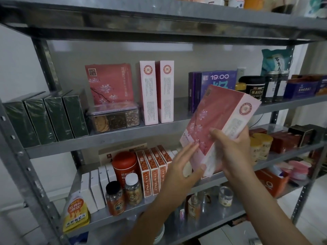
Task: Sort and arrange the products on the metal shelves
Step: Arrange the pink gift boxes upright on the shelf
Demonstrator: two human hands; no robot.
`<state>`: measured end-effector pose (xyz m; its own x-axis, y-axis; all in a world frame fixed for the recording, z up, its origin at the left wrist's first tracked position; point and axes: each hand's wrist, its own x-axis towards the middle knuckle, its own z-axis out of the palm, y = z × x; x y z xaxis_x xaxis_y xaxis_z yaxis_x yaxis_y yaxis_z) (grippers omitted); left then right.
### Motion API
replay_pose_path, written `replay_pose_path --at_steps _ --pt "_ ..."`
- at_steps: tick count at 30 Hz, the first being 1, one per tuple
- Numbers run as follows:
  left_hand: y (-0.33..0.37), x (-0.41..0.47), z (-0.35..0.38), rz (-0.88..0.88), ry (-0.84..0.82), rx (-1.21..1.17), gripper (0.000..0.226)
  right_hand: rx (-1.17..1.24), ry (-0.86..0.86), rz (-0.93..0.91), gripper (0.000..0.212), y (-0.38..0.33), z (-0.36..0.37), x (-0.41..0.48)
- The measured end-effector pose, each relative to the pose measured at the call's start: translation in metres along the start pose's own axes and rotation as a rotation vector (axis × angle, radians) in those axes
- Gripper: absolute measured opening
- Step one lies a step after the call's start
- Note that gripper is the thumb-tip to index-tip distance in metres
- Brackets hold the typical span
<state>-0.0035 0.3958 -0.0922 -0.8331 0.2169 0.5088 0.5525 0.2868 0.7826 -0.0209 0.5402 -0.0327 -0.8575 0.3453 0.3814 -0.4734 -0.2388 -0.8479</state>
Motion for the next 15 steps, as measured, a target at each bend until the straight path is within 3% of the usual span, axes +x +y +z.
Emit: replay_pose_path --at_steps 3,6,9,11,15 --pt "0.003 0.003 0.007 0.005 -0.11 0.119 0.09 -0.005 0.061 -0.044 0.059 -0.003 0.009 0.001" --pt "0.007 0.011 0.018 0.044 -0.013 0.28 0.102 0.023 0.147 -0.072 0.074 -0.006 0.019 -0.001" --pt "0.008 0.018 0.026 0.033 0.203 0.242 0.081 0.001 0.129 -0.09 0.089 -0.006 0.027 -0.003" --pt "0.005 0.019 0.026 0.003 0.241 0.067 0.065 -0.038 0.048 -0.097 0.091 -0.006 0.027 0.001" --pt "-0.003 0.027 0.005 -0.138 0.209 -0.351 0.043 -0.248 -0.035 -0.094 0.066 -0.006 0.011 0.015"
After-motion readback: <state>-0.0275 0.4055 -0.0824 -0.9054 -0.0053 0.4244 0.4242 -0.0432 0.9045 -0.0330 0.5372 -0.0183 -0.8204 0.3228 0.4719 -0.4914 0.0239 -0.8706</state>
